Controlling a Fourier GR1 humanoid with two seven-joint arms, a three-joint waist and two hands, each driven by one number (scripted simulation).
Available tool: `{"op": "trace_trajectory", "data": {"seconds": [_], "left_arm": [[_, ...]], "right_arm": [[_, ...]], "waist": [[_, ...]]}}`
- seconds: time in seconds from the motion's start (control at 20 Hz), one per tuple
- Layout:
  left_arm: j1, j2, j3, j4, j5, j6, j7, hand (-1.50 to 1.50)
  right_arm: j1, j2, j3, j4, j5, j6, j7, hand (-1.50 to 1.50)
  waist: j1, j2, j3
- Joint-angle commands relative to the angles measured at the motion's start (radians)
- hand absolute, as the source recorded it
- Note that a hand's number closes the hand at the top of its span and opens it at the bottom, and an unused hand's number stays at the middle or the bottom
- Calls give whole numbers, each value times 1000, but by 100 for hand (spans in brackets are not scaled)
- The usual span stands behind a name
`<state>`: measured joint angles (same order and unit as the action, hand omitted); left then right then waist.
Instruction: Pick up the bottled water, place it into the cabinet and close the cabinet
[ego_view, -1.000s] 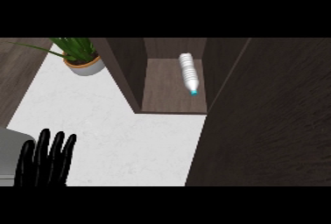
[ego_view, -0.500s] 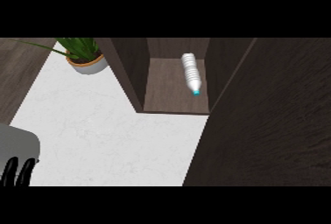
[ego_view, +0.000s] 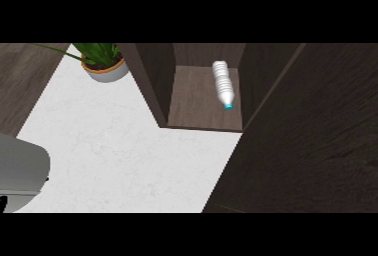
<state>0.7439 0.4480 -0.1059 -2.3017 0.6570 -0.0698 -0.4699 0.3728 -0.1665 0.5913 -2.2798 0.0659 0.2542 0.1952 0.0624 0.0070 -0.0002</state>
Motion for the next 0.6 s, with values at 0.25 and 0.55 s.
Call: {"op": "trace_trajectory", "data": {"seconds": [0.25, 0.55], "left_arm": [[152, 43, 194, -24, 173, -165, -27, -150], [226, 11, 280, 10, 227, -285, -55, -150]], "right_arm": [[-394, 164, 152, 112, -106, -276, 235, 150], [-648, 166, -61, 293, -310, -308, 232, 150]], "waist": [[-5, -7, -2], [-22, -6, 0]]}}
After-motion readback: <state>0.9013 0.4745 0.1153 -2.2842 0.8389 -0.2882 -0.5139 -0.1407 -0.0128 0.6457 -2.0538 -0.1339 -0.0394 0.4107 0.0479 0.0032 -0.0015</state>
